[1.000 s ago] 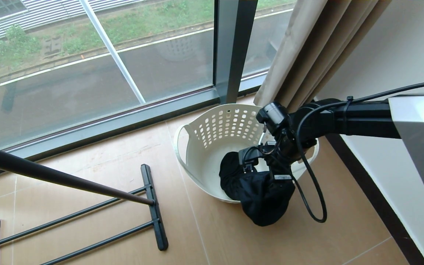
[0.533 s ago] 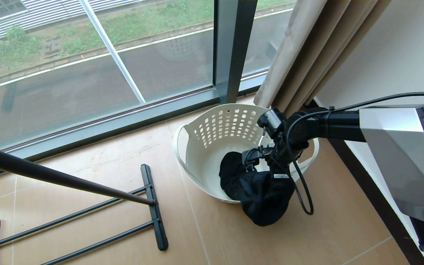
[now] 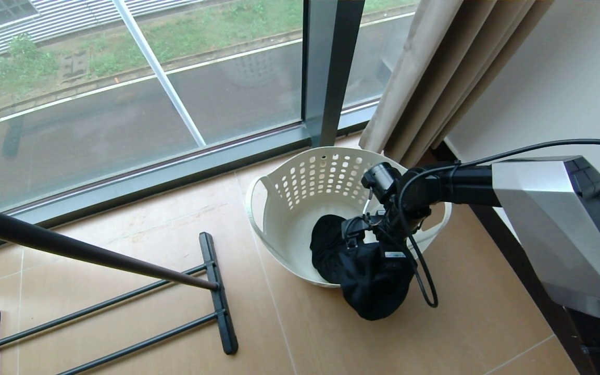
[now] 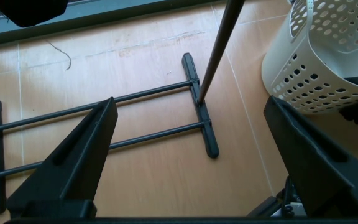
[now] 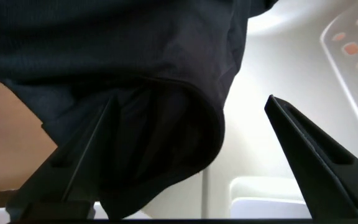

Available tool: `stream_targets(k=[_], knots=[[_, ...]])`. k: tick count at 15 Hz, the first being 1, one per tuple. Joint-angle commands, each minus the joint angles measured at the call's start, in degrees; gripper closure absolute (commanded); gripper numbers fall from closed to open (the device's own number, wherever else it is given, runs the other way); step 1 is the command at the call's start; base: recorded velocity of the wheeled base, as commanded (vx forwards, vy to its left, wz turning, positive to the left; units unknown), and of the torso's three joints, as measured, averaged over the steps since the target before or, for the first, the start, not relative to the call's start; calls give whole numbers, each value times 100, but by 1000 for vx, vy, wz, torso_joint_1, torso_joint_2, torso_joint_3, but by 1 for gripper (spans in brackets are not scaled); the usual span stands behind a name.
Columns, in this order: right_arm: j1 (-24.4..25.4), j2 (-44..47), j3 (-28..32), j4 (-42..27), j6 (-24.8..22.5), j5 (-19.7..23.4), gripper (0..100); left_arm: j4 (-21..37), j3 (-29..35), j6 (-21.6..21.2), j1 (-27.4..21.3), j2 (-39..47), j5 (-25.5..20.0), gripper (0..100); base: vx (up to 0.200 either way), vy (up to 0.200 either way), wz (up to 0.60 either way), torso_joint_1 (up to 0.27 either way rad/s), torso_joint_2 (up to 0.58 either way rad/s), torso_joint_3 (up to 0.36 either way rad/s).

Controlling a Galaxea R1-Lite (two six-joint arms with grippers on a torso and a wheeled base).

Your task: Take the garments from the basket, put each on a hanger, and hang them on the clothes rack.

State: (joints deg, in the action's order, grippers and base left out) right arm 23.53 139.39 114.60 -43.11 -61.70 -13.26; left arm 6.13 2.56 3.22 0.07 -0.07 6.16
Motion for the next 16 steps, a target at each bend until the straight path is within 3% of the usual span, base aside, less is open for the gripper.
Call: stream_targets(k=[1, 6, 7, 16], knots=[[3, 89, -1, 65, 9, -45, 0, 2, -1, 3, 1, 7, 8, 0, 0, 0, 0, 0, 0, 0], [-6, 212, -1, 250, 70, -150, 0, 2, -1, 3, 1, 7, 0, 0, 0, 0, 0, 0, 0, 0], [3, 203, -1, 241, 96, -159, 100, 2, -1, 3, 1, 7, 8, 0, 0, 0, 0, 0, 0, 0], [-6, -87, -1, 136, 307, -273, 100, 2, -1, 3, 1, 7, 8, 0, 0, 0, 0, 0, 0, 0]])
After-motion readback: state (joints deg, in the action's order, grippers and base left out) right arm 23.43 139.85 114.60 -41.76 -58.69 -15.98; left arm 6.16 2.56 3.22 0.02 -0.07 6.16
